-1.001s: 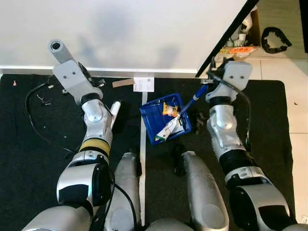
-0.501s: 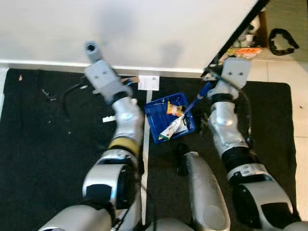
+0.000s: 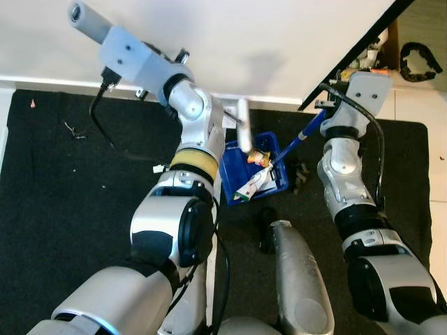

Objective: Sweep floor

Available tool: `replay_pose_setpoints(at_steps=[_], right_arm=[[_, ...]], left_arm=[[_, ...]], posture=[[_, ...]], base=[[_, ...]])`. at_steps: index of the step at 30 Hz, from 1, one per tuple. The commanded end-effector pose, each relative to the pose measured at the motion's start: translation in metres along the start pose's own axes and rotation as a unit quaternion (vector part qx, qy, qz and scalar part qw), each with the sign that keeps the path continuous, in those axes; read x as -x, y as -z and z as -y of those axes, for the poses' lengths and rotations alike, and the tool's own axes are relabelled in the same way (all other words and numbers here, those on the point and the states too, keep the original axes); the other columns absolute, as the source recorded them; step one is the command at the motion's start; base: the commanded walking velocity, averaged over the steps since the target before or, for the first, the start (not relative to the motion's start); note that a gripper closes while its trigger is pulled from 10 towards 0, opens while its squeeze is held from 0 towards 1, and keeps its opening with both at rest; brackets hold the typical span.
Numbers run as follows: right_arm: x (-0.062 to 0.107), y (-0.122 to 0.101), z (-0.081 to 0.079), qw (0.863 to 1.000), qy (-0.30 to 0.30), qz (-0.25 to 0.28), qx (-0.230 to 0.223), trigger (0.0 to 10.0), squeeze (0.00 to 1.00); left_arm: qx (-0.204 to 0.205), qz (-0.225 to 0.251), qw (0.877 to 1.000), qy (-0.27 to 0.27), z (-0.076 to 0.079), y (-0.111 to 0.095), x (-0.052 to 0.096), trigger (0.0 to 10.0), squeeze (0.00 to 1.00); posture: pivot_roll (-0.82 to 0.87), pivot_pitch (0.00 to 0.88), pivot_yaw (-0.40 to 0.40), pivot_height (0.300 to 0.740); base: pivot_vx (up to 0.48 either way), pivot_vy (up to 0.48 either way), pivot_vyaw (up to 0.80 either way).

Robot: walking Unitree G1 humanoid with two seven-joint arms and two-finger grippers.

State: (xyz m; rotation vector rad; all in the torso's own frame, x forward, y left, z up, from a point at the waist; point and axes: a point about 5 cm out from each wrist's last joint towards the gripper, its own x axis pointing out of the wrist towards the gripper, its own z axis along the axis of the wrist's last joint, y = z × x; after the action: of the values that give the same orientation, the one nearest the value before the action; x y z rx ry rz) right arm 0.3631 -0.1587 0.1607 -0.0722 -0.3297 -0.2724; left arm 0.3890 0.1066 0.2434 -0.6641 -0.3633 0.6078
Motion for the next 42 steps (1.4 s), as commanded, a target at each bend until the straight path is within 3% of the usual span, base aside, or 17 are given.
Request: replay_pose_setpoints(at_steps=[1,5,8,12,14,15,17,21,22,24,25,26,27,28,29,37,42], right_arm=[[0.024,0.051,0.035,0.989,0.039,-0.118,0.078,10.0,0.0],[0.022,0.052,0.032,0.989,0.036,-0.122,0.074,10.0,0.0],[0.021,0.052,0.029,0.989,0.034,-0.127,0.07,10.0,0.0],[0.021,0.052,0.029,0.989,0.034,-0.128,0.069,10.0,0.0],[0.019,0.053,0.032,0.988,0.047,-0.139,0.044,10.0,0.0],[0.019,0.053,0.032,0.988,0.047,-0.139,0.044,10.0,0.0],[0.015,0.053,0.04,0.986,0.074,-0.149,0.007,10.0,0.0],[0.013,0.053,0.043,0.985,0.082,-0.152,-0.003,10.0,0.0],[0.01,0.054,0.051,0.981,0.1,-0.165,-0.032,10.0,0.0],[0.01,0.054,0.051,0.981,0.1,-0.165,-0.032,10.0,0.0],[0.009,0.054,0.054,0.979,0.104,-0.169,-0.041,10.0,0.0],[0.009,0.054,0.054,0.979,0.104,-0.169,-0.041,10.0,0.0],[0.007,0.053,0.058,0.978,0.108,-0.17,-0.049,10.0,0.0],[0.007,0.053,0.058,0.978,0.108,-0.17,-0.049,10.0,0.0],[0.003,0.051,0.061,0.978,0.107,-0.168,-0.055,10.0,0.0],[-0.006,0.045,0.065,0.979,0.1,-0.16,-0.075,10.0,0.0],[-0.018,0.036,0.076,0.978,0.103,-0.154,-0.1,10.0,0.0]], left_arm=[[0.042,-0.068,0.994,0.078,0.055,0.015,0.053,10.0,0.0],[-0.011,-0.057,0.982,0.178,0.048,0.017,0.047,10.0,0.0],[-0.051,-0.038,0.976,0.211,0.019,0.012,0.03,10.0,0.0],[-0.06,-0.036,0.973,0.22,0.013,0.011,0.027,10.0,0.0],[-0.044,-0.011,0.975,0.217,-0.011,-0.018,0.002,10.0,0.0],[-0.044,-0.011,0.975,0.217,-0.011,-0.018,0.002,10.0,0.0],[-0.039,0.031,0.964,0.261,-0.035,-0.065,-0.024,10.0,0.0],[-0.047,0.038,0.956,0.286,-0.041,-0.077,-0.029,10.0,0.0],[-0.203,0.041,0.919,0.337,-0.075,-0.088,-0.041,10.0,0.0],[-0.203,0.041,0.919,0.337,-0.075,-0.088,-0.041,10.0,0.0],[-0.259,0.042,0.902,0.342,-0.09,-0.092,-0.044,10.0,0.0],[-0.259,0.042,0.902,0.342,-0.09,-0.092,-0.044,10.0,0.0],[-0.317,0.045,0.884,0.34,-0.107,-0.094,-0.046,10.0,0.0],[-0.317,0.045,0.884,0.34,-0.107,-0.094,-0.046,10.0,0.0],[-0.365,0.053,0.871,0.325,-0.125,-0.097,-0.046,10.0,0.0],[-0.415,0.021,0.865,0.282,-0.157,-0.081,-0.042,10.0,0.0],[-0.405,-0.064,0.873,0.265,-0.186,-0.054,-0.028,10.0,0.0]], posture=[[0.01,0.496,-0.079,0.731],[0.02,0.486,-0.075,0.731],[0.04,0.471,-0.074,0.731],[0.04,0.468,-0.074,0.731],[0.07,0.407,-0.072,0.731],[0.07,0.407,-0.072,0.731],[0.09,0.359,-0.068,0.731],[0.09,0.352,-0.068,0.731],[0.11,0.288,-0.061,0.731],[0.11,0.288,-0.061,0.731],[0.11,0.288,-0.061,0.731],[0.11,0.288,-0.061,0.731],[0.11,0.251,-0.057,0.731],[0.11,0.251,-0.057,0.731],[0.11,0.232,-0.055,0.731],[0.1,0.183,-0.049,0.731],[0.09,0.151,-0.038,0.731]], base=[[0.0,0.0,0.0],[0.0,0.0,0.0],[0.0,0.0,0.0],[0.0,0.0,0.0],[0.0,0.0,0.0],[0.0,0.0,0.0],[0.0,0.0,0.0],[0.0,0.0,0.0],[0.0,0.0,0.0],[0.0,0.0,0.0],[0.0,0.0,0.0],[0.0,0.0,0.0],[0.0,0.0,0.0],[0.0,0.0,0.0],[0.0,0.0,0.0],[0.0,0.0,0.0],[0.0,0.0,0.0]])
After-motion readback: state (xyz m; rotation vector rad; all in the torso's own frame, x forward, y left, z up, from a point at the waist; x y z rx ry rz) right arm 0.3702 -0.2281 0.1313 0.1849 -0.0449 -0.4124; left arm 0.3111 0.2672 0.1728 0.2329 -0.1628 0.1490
